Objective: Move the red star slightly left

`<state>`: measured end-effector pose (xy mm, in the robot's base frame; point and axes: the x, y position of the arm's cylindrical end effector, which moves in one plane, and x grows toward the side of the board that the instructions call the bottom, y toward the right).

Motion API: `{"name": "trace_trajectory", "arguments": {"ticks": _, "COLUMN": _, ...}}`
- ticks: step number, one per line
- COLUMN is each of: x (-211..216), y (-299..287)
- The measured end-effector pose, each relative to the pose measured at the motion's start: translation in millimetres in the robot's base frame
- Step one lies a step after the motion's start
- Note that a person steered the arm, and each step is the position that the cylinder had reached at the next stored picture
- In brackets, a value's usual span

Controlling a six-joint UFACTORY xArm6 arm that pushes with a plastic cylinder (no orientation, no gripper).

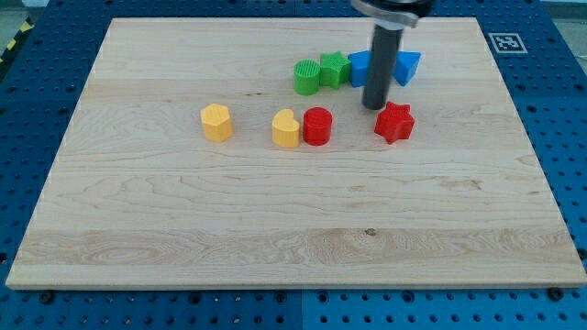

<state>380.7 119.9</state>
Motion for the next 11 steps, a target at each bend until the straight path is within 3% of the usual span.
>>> {"name": "trace_trajectory", "arguments": {"ticks": 4, "x": 33, "y": 57}}
{"name": "trace_trajectory", "arguments": {"ticks": 8, "x": 44, "y": 52}}
{"name": "trace_trajectory", "arguments": {"ticks": 11, "x": 44, "y": 9}}
